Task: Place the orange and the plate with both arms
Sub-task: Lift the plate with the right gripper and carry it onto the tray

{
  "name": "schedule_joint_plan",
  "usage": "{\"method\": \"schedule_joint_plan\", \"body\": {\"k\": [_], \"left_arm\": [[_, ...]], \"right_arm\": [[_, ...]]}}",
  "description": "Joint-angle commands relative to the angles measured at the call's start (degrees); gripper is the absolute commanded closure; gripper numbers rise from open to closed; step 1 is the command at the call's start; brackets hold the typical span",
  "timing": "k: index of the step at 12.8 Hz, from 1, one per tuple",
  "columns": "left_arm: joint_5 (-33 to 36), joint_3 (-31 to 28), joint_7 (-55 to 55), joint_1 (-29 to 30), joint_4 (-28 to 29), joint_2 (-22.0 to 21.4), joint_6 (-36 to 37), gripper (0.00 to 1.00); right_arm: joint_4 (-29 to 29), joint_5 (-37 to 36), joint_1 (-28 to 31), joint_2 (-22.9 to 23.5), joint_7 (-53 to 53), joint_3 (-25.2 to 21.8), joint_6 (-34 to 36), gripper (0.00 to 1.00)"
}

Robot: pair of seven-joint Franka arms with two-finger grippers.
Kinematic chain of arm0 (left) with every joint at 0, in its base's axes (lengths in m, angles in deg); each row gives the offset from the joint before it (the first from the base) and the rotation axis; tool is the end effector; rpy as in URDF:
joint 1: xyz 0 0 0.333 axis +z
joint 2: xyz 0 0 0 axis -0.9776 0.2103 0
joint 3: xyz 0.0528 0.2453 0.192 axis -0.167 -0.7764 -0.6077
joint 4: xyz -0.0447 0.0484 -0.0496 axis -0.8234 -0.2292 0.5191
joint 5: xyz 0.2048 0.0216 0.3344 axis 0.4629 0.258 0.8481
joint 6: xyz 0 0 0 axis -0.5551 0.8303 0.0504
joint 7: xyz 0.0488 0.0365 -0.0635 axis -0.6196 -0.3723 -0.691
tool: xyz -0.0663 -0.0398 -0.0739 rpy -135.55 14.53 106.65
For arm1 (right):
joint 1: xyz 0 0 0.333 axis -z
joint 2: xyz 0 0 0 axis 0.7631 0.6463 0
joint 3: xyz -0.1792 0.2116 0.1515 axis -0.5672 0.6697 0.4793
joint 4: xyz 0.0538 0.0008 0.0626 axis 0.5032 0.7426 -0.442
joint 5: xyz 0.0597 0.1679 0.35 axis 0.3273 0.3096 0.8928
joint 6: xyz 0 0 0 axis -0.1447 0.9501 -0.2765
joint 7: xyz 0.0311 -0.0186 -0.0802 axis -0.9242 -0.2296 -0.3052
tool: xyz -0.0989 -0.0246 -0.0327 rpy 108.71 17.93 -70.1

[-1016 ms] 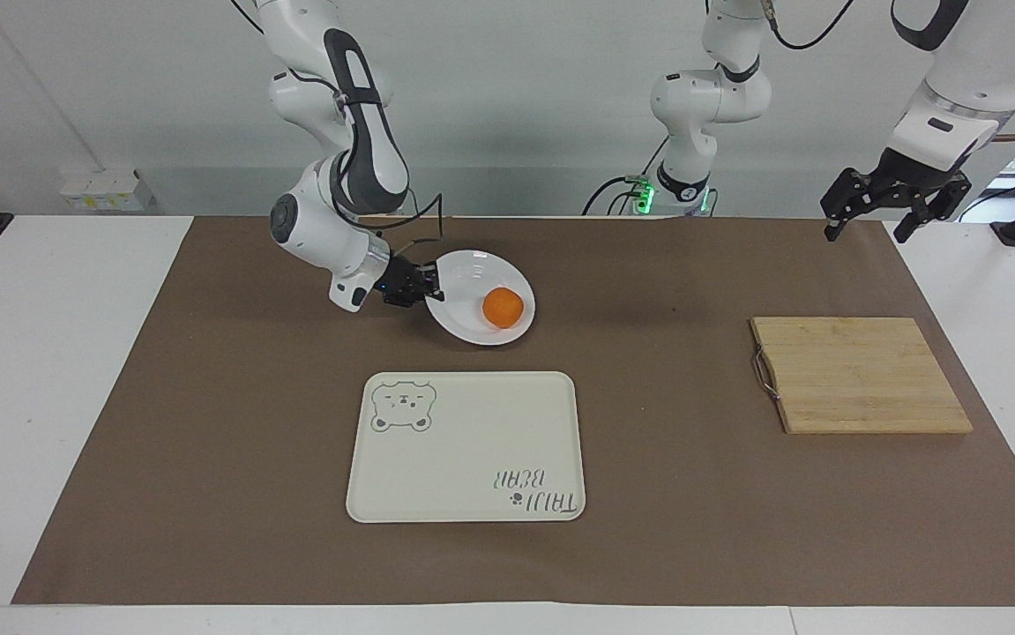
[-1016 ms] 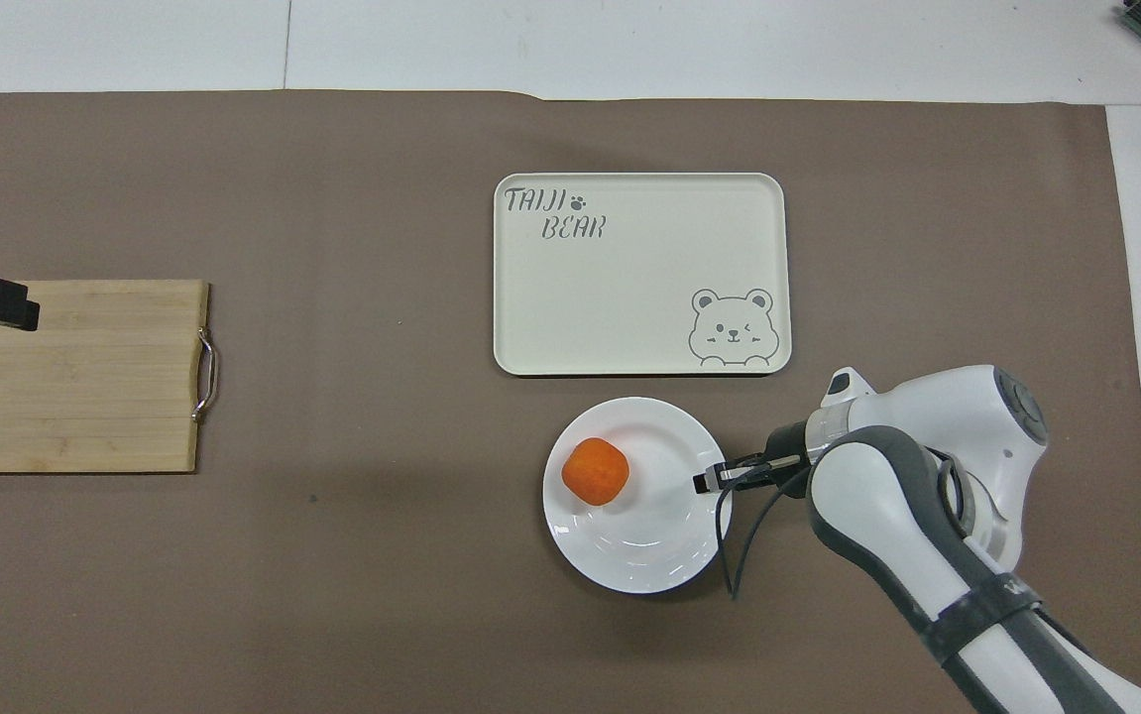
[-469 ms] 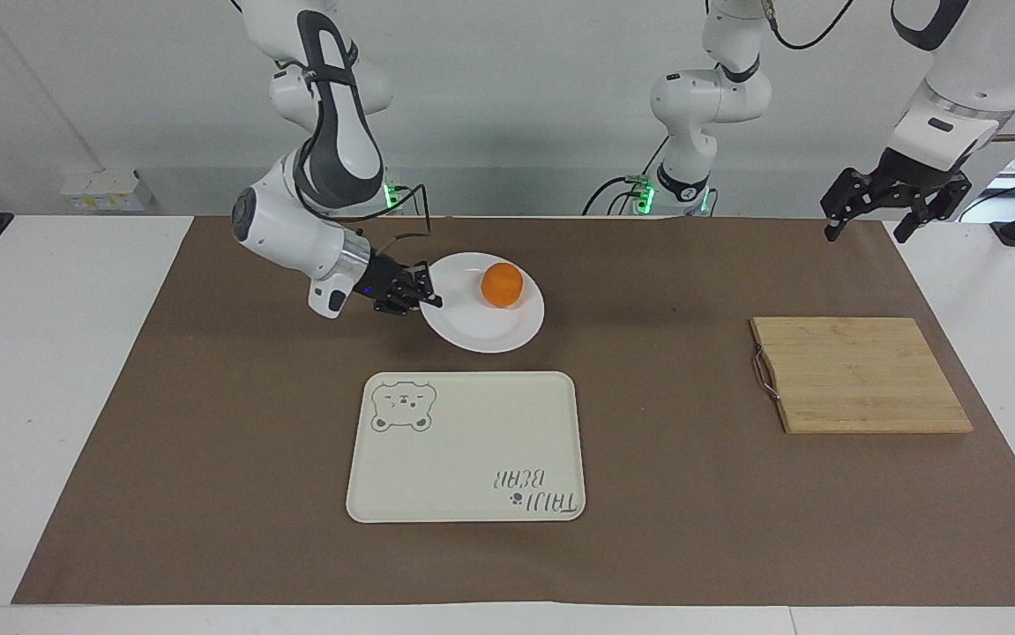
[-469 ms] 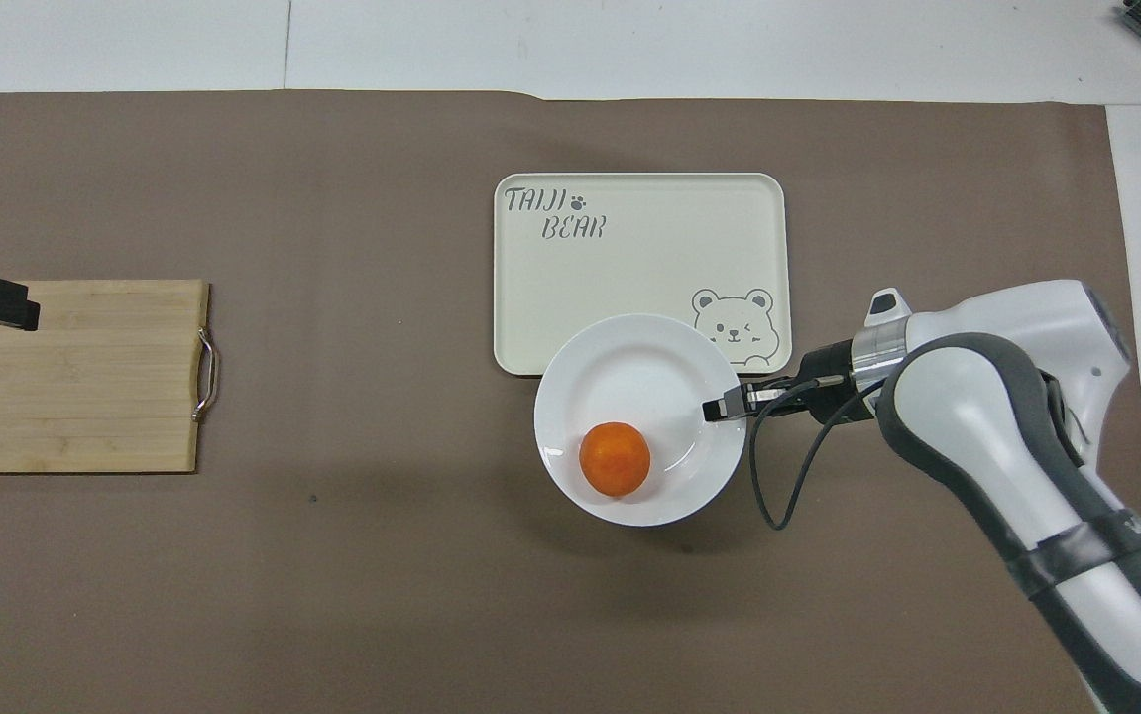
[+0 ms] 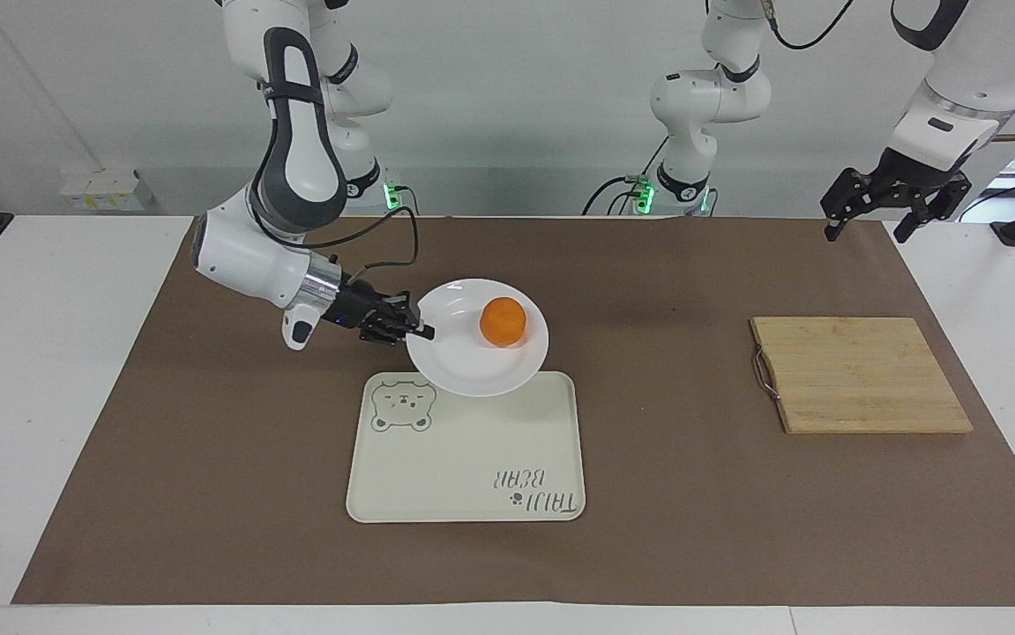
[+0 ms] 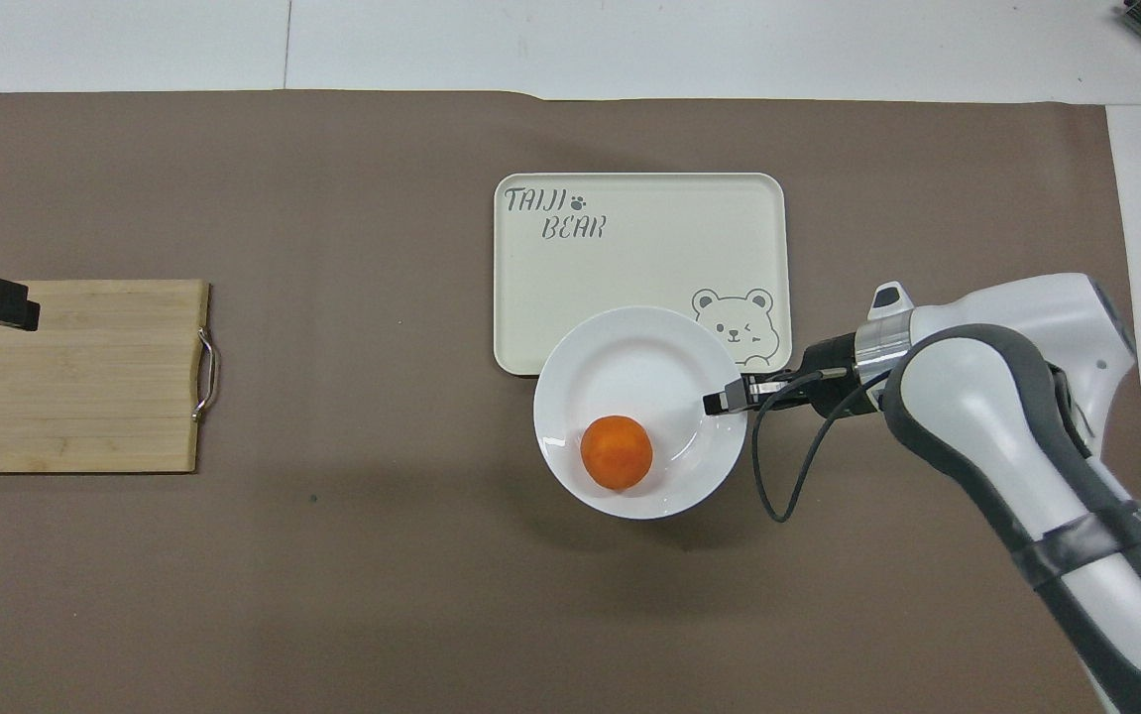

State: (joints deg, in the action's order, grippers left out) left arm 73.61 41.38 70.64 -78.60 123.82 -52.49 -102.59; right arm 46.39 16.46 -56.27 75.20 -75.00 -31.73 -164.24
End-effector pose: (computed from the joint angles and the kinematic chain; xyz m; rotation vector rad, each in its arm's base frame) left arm 0.5523 -0.0113 0.6514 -3.1244 0.1699 -0.0509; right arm 0.6002 0.1054 0.3806 -2.2665 0.0790 0.0270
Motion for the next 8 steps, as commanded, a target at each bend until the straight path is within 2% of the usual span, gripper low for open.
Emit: {"method": "schedule_joint_plan", "body": {"k": [1, 8], "left_arm": [[-0.7, 0.5, -0.3, 0.8, 0.5, -0.4, -0.8, 0.0], [-0.7, 0.5, -0.4, 0.8, 0.5, -0.4, -0.8, 0.0]], "right_arm": [[-9.1, 4.2, 1.3, 8.2, 2.6, 0.3, 1.2, 1.0], [-17.7, 5.0, 1.2, 19.2, 2.7, 0.3, -3.1, 1.0]]}}
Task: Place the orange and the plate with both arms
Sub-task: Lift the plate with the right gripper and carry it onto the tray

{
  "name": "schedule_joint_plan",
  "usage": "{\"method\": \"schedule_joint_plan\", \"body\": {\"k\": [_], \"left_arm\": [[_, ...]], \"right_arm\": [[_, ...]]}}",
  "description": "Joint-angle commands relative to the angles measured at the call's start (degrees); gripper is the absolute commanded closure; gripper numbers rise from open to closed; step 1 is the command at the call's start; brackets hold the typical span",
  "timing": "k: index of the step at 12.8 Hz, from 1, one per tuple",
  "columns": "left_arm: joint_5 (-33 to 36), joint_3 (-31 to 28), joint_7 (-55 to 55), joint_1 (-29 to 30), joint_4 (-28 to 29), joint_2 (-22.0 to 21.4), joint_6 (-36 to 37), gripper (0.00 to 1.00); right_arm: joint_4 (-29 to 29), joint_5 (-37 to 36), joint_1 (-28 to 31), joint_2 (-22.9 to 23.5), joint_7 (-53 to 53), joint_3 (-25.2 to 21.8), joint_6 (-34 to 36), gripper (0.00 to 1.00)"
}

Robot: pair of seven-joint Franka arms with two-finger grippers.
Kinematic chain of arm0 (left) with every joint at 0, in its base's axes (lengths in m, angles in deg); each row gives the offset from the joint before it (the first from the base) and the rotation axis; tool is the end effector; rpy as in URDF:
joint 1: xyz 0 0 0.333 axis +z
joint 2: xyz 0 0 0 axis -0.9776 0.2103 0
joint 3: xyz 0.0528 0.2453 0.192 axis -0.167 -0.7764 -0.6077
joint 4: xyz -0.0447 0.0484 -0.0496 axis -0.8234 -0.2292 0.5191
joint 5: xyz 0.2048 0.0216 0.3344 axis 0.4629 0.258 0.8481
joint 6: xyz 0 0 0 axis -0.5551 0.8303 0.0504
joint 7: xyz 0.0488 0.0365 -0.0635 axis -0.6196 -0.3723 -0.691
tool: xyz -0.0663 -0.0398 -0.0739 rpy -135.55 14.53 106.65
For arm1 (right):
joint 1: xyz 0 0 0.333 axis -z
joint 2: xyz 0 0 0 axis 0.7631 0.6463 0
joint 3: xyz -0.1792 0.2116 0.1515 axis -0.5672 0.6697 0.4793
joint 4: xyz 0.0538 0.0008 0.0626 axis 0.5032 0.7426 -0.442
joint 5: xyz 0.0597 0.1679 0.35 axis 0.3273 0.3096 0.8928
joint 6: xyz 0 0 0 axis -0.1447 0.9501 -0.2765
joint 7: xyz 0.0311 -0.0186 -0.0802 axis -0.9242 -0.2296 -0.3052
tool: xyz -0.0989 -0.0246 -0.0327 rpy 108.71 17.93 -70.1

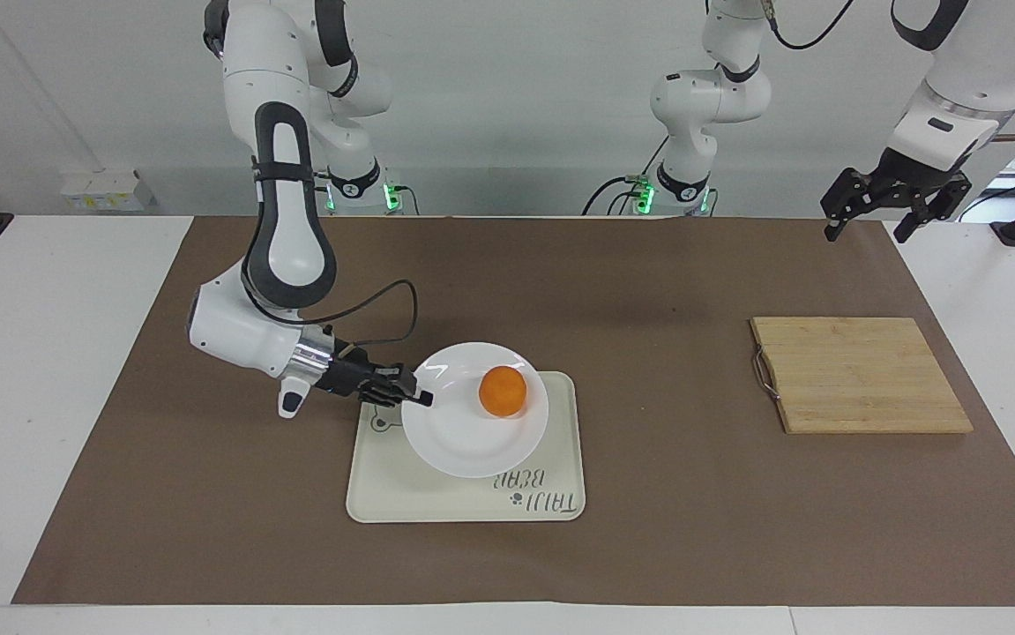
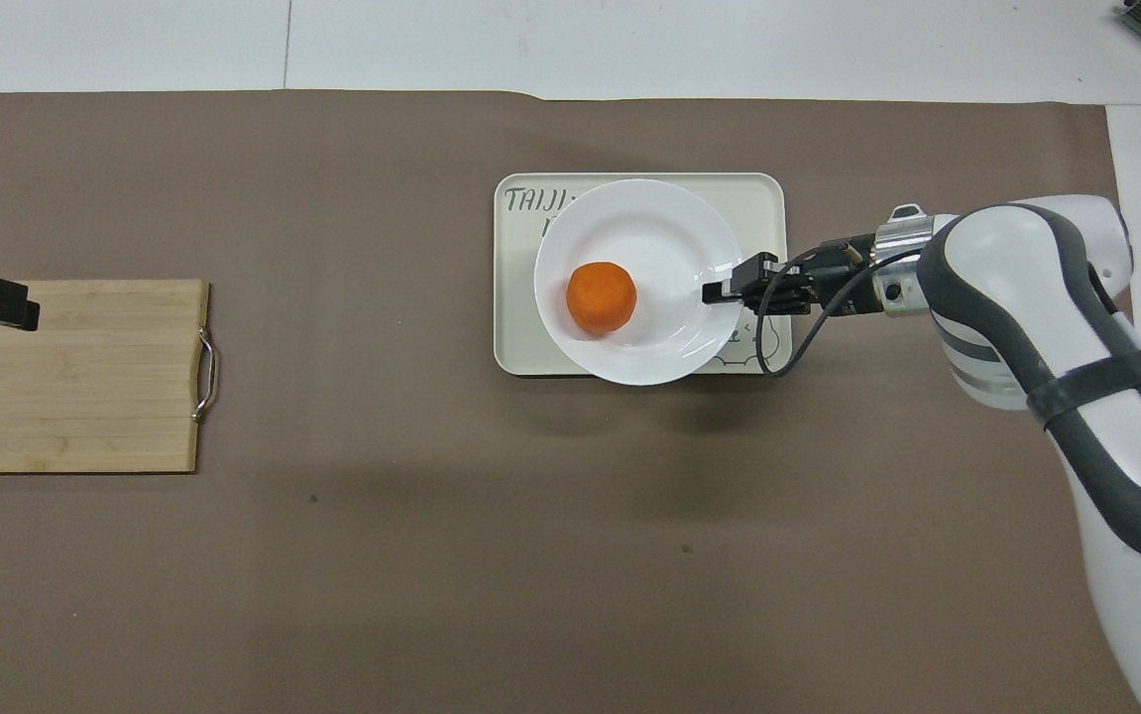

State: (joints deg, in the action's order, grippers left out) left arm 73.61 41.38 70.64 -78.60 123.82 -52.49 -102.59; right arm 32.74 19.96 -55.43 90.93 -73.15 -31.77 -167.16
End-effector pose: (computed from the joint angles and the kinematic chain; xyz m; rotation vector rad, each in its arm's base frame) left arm 0.5523 -0.0113 0.6514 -3.1244 0.1699 -0.0509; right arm 0.6707 0.0988 0.3145 -2.2403 0.2146 0.0132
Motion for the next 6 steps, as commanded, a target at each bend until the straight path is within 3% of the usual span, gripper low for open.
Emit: {"method": "schedule_joint_plan", "body": {"k": [1, 6], "left_arm": [[-0.7, 0.5, -0.4, 0.8, 0.5, -0.4, -0.8, 0.0], [-0.7, 0.4, -0.3, 0.8, 0.5, -0.4, -0.8, 0.0]], "right_arm": [[-5.1, 1.3, 0.3, 4.7, 0.9, 0.3, -1.4, 1.0], [-5.0, 0.6, -1.3, 5.7, 0.4, 0.3, -4.3, 1.0]]}}
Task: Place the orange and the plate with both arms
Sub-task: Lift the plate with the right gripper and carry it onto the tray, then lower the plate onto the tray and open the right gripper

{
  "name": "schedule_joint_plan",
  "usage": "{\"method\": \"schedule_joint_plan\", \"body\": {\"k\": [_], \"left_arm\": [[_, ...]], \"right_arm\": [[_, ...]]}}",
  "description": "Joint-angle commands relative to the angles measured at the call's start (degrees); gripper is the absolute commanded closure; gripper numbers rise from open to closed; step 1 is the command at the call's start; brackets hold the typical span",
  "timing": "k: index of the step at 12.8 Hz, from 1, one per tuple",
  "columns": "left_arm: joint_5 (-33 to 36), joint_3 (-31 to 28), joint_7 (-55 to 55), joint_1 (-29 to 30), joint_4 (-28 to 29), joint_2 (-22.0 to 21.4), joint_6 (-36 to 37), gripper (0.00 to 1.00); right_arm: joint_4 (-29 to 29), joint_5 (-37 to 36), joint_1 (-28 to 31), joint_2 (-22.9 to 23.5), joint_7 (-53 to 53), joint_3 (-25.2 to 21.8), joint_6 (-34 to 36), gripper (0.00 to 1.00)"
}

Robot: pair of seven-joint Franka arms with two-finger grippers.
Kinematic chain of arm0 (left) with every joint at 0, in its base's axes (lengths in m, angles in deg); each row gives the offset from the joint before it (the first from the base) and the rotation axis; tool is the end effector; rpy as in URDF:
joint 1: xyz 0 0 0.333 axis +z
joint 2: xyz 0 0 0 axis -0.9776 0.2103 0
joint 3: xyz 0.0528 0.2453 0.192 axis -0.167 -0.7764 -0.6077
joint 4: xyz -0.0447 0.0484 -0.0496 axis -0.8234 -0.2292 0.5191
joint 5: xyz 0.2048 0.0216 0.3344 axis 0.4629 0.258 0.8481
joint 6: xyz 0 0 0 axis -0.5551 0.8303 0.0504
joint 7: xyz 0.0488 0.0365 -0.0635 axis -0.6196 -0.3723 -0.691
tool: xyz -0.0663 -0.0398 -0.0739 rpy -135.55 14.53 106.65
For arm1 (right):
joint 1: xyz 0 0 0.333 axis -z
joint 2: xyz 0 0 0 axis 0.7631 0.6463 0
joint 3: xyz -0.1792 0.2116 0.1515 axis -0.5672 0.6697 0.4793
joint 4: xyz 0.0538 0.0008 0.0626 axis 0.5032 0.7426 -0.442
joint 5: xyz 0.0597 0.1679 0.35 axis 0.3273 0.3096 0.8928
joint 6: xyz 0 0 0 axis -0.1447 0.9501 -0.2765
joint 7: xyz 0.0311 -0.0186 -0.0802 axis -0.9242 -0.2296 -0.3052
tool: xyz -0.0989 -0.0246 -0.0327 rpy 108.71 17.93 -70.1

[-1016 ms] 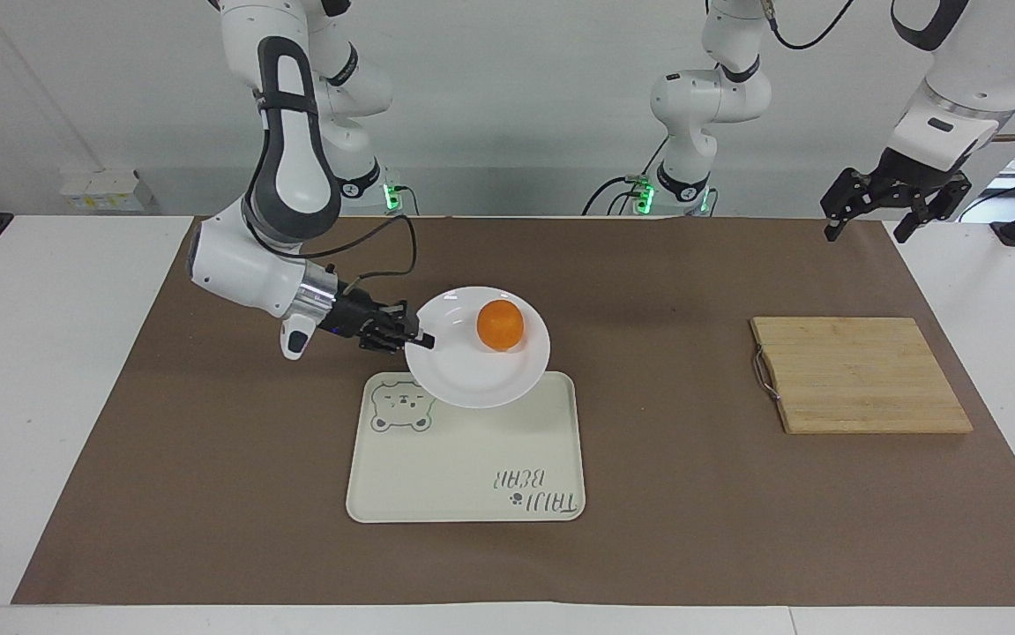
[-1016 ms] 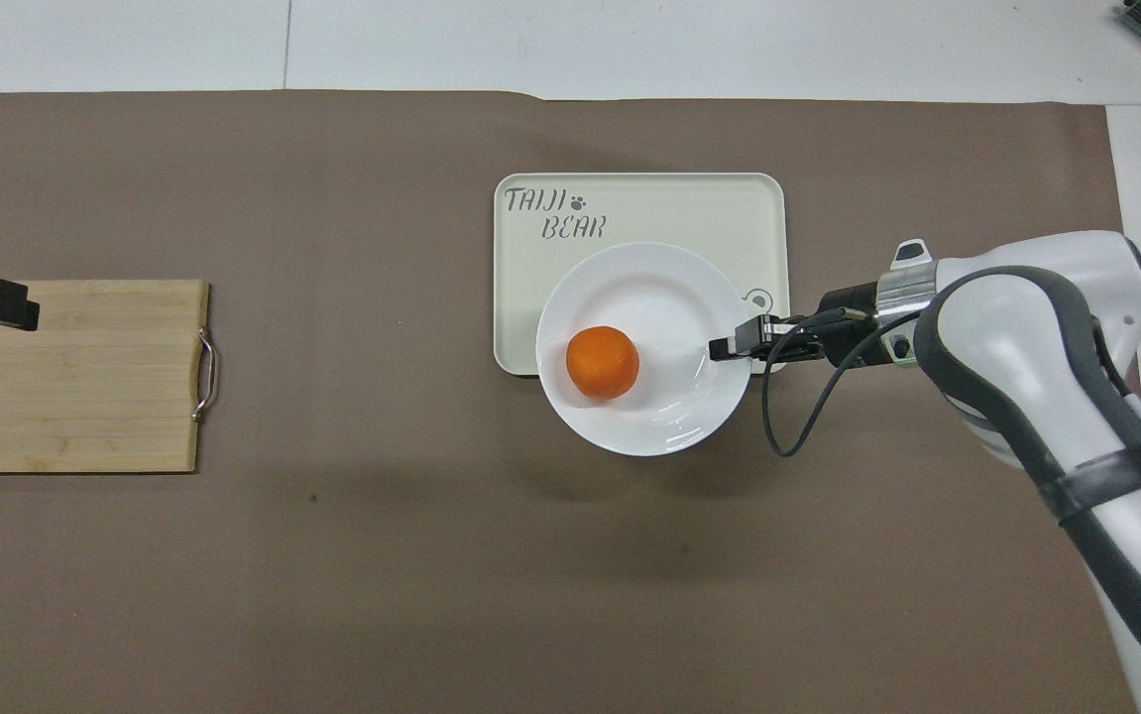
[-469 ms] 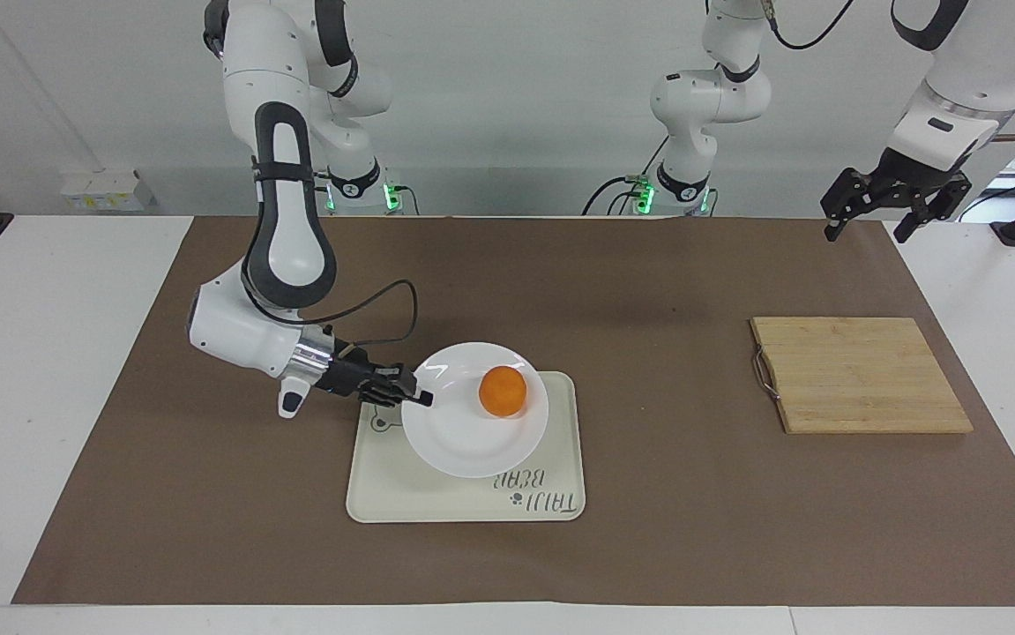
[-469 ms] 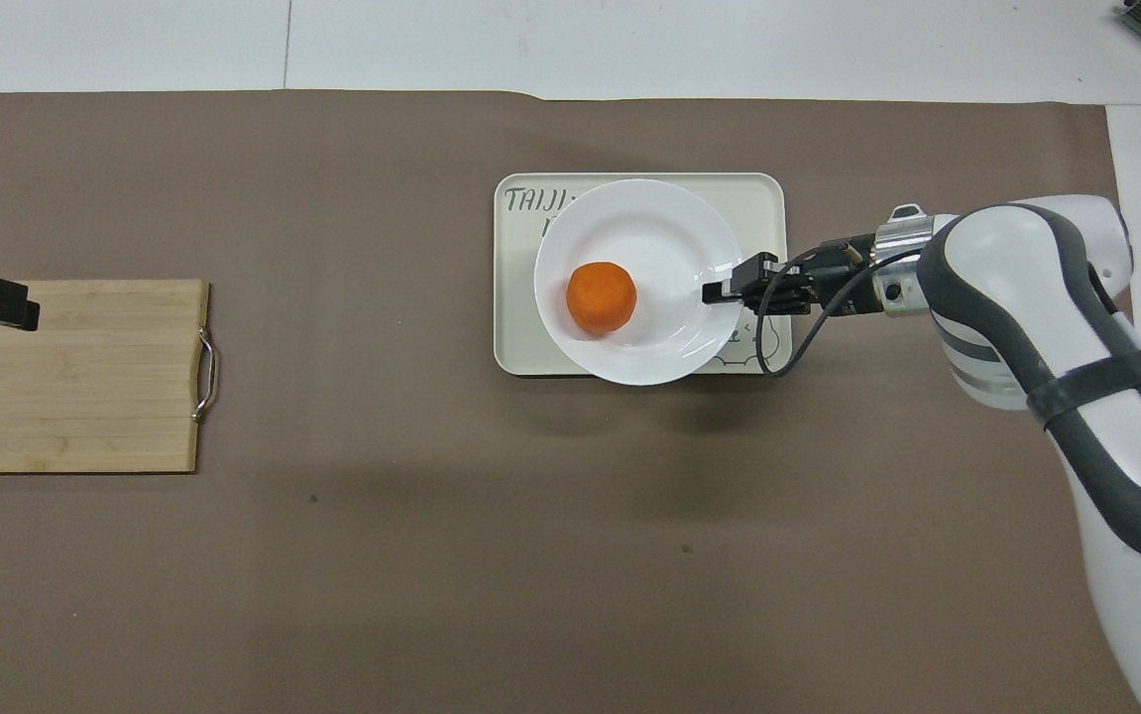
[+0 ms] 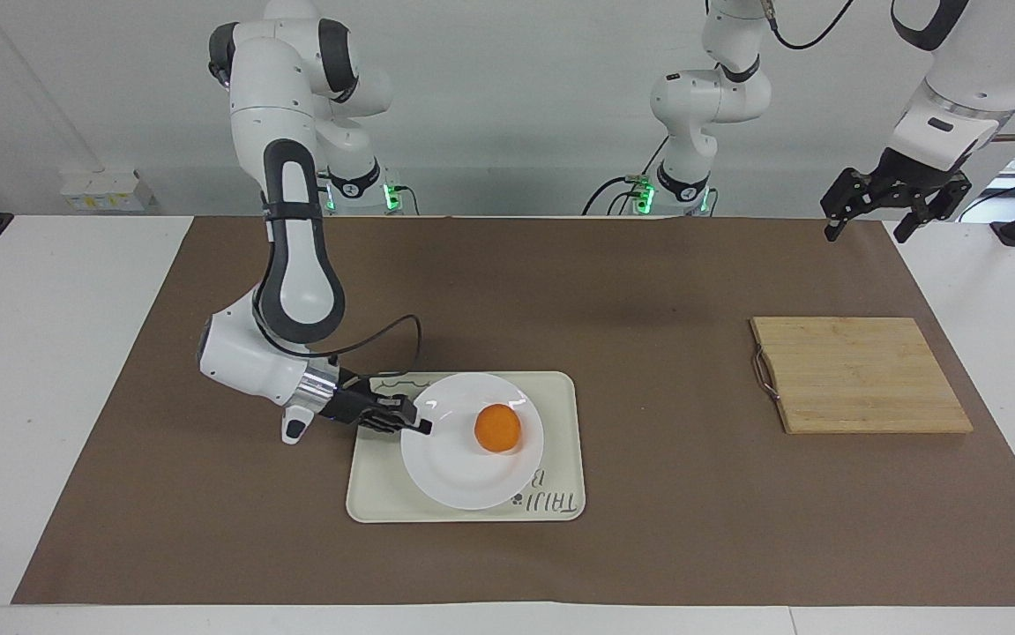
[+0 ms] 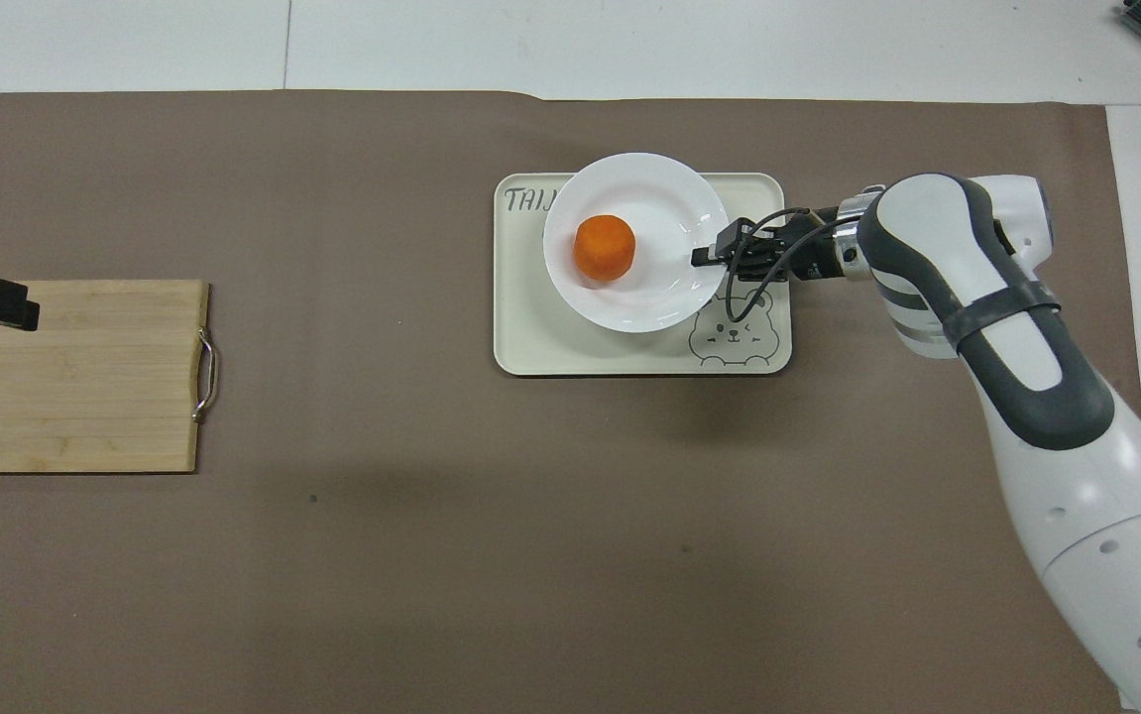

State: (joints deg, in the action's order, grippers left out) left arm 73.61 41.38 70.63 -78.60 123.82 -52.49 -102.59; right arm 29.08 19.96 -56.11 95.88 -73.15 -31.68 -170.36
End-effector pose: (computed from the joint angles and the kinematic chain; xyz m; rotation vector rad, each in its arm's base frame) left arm 0.5523 -0.0113 0.6514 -3.1244 0.1696 -0.0509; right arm 0.6877 0.1033 0.2851 -2.2664 0.2400 -0.0119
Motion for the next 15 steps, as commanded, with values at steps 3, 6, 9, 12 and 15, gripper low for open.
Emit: {"method": "schedule_joint_plan", "body": {"k": [3, 6, 9, 12, 15], "left_arm": [[-0.7, 0.4, -0.4, 0.8, 0.5, -0.4, -0.8, 0.0], [-0.7, 0.5, -0.4, 0.8, 0.5, -0.4, -0.8, 0.0], [-0.7, 0.4, -0.3, 0.8, 0.5, -0.4, -0.8, 0.0], [-0.7, 0.4, -0.4, 0.7, 0.5, -0.4, -0.8, 0.0], [-0.7, 0.4, -0.4, 0.8, 0.5, -0.4, -0.8, 0.0]], "right_arm": [[-1.0, -2.5, -0.7, 0.9, -1.0, 0.2, -1.1, 1.0], [0.8, -2.9, -0.6, 0.7, -1.2, 0.2, -0.9, 1.0], [1.9, -5.4, -0.5, 0.4, -1.2, 0.1, 0.1, 1.0], [2.7, -7.1, 0.6, -0.2, -1.2, 0.0, 3.4, 1.0], [2.7, -8.4, 0.3, -0.2, -0.7, 0.0, 3.4, 1.0]]}}
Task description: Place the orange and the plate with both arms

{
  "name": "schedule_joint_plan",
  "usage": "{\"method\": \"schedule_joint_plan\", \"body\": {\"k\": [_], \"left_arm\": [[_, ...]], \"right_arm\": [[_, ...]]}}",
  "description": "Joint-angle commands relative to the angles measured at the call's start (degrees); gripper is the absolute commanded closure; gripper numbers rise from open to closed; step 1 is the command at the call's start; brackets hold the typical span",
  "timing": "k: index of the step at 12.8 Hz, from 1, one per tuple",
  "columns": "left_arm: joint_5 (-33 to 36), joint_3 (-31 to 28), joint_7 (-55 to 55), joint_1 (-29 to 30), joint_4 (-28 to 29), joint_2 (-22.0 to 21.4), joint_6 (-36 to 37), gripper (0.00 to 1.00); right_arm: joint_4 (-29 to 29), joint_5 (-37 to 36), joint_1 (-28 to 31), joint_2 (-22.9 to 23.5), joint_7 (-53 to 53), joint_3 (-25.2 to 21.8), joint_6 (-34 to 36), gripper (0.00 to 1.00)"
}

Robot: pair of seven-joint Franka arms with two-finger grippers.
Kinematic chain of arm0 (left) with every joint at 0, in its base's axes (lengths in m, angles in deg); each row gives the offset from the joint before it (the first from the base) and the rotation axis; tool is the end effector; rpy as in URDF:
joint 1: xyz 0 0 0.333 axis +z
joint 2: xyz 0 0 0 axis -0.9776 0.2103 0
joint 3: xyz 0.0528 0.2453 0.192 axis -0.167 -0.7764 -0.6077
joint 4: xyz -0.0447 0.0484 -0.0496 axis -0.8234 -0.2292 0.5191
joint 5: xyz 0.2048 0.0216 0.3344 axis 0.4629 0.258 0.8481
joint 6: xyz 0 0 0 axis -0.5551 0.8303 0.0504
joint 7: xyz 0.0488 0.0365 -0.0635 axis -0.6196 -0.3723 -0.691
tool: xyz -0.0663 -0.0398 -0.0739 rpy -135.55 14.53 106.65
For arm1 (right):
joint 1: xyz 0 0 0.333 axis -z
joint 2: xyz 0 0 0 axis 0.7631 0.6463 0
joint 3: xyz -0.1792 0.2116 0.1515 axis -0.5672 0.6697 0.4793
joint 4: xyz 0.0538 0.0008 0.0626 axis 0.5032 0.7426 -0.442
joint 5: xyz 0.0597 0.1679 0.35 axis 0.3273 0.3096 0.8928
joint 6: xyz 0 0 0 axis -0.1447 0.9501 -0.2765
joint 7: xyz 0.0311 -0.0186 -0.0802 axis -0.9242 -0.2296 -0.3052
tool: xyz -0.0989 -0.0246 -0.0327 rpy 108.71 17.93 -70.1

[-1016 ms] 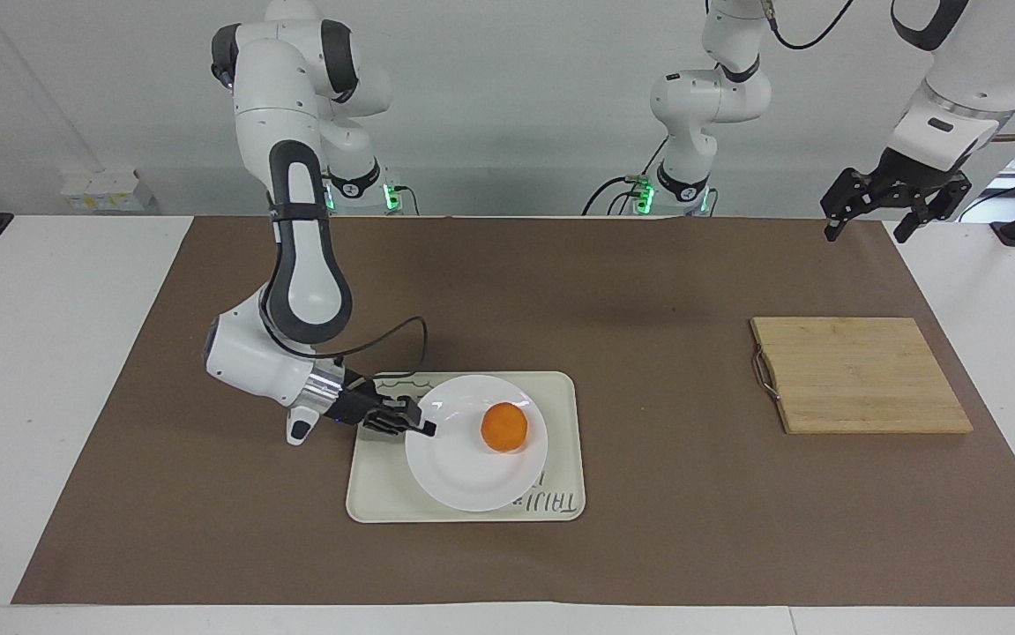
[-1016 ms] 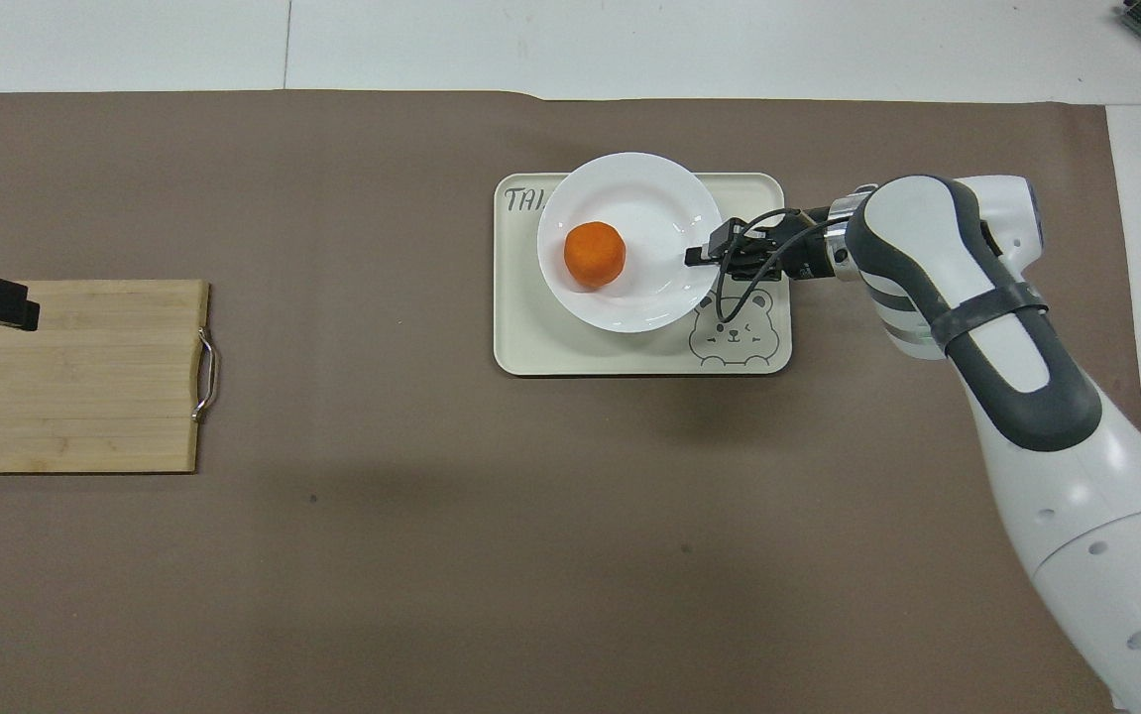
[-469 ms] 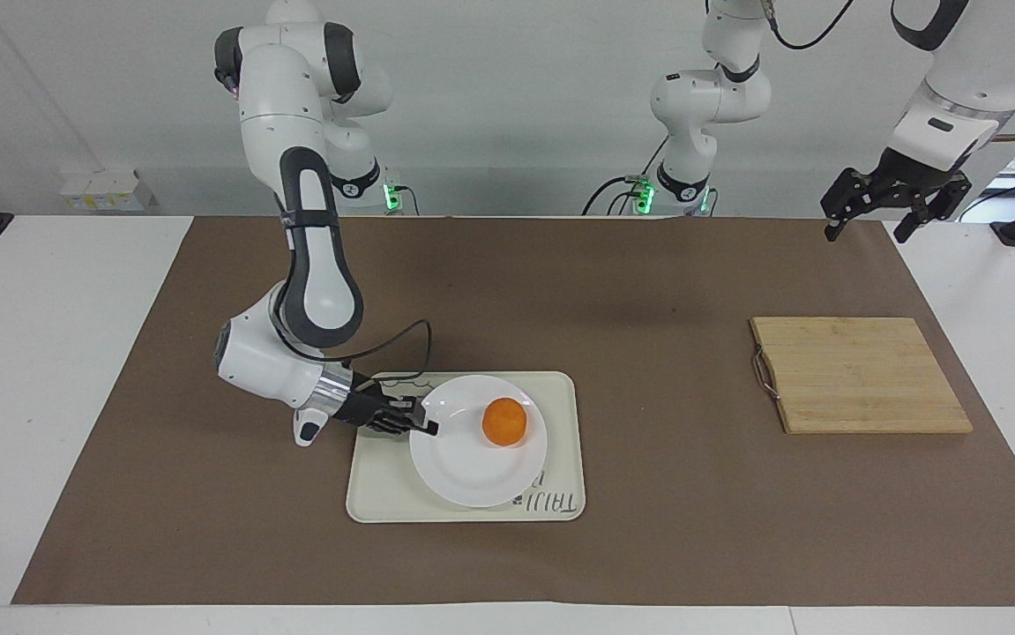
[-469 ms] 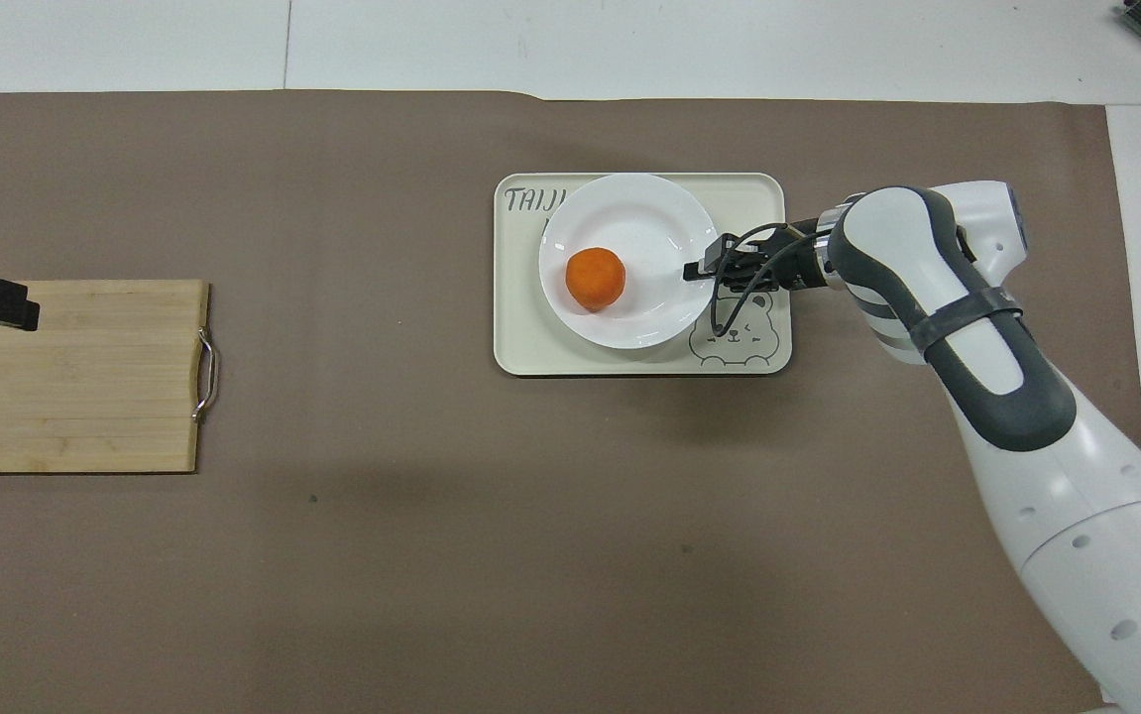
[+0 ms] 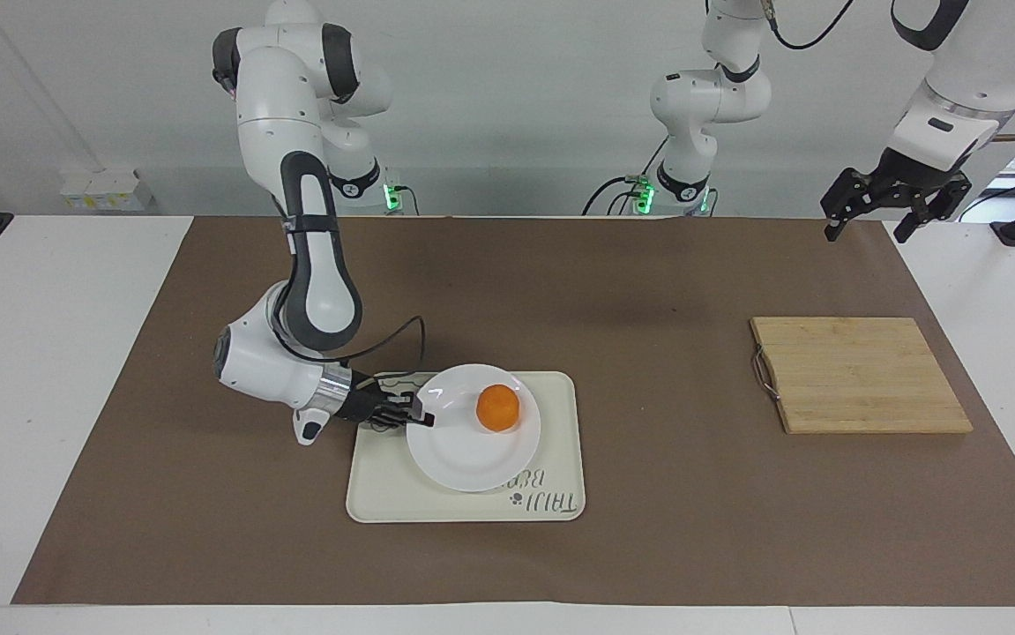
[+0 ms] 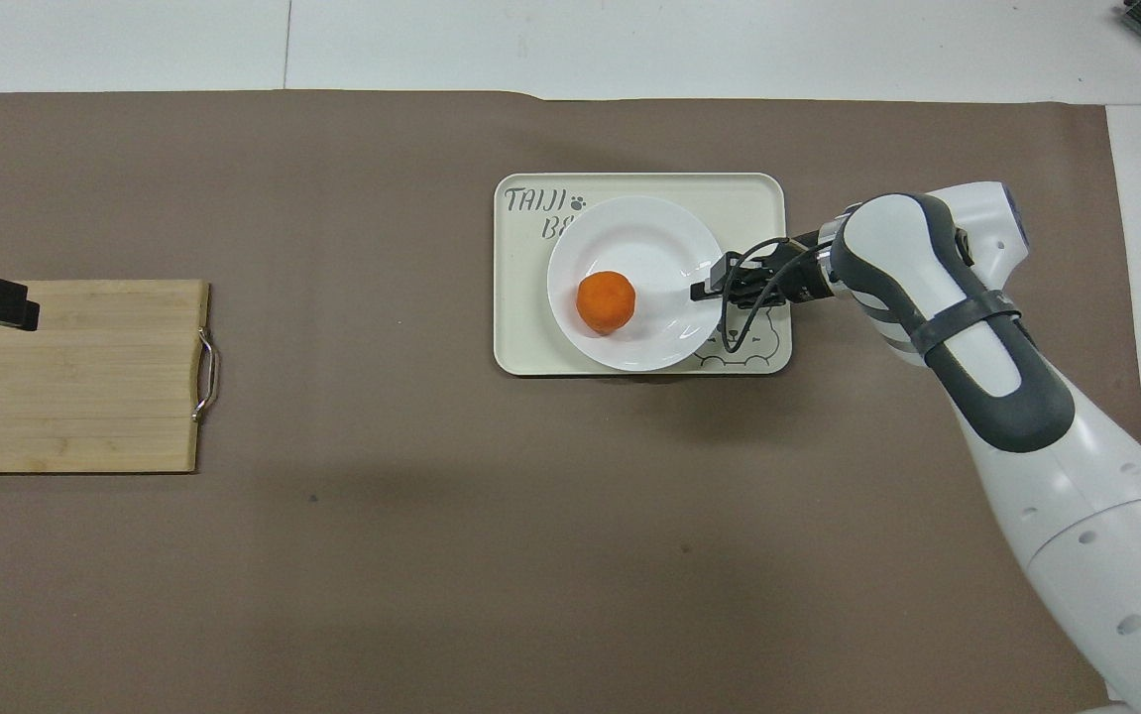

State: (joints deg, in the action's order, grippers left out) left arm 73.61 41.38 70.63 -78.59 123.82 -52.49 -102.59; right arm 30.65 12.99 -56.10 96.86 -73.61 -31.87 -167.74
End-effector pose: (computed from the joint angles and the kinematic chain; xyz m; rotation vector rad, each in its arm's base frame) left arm 0.5523 -0.0112 0.6514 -3.1244 0.1693 -0.0509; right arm 0.6724 0.1013 0.2561 -2.3590 0.1505 0.1021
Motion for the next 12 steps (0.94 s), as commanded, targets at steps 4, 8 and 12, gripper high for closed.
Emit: {"method": "schedule_joint_plan", "body": {"k": [4, 8, 12], "left_arm": [[-0.7, 0.5, -0.3, 0.8, 0.5, -0.4, -0.8, 0.0], [-0.7, 0.5, -0.4, 0.7, 0.5, -0.4, -0.8, 0.0], [-0.7, 0.4, -0.4, 0.8, 0.5, -0.4, -0.8, 0.0]], "right_arm": [[0.5, -3.4, -0.1, -2.5, 4.2, 0.1, 1.0, 0.0], [-1.3, -12.9, 0.6, -6.8, 11.2, 0.1, 1.1, 0.0], [-1.4, -26.3, 0.6, -12.6, 16.8, -1.0, 0.6, 0.0]]}}
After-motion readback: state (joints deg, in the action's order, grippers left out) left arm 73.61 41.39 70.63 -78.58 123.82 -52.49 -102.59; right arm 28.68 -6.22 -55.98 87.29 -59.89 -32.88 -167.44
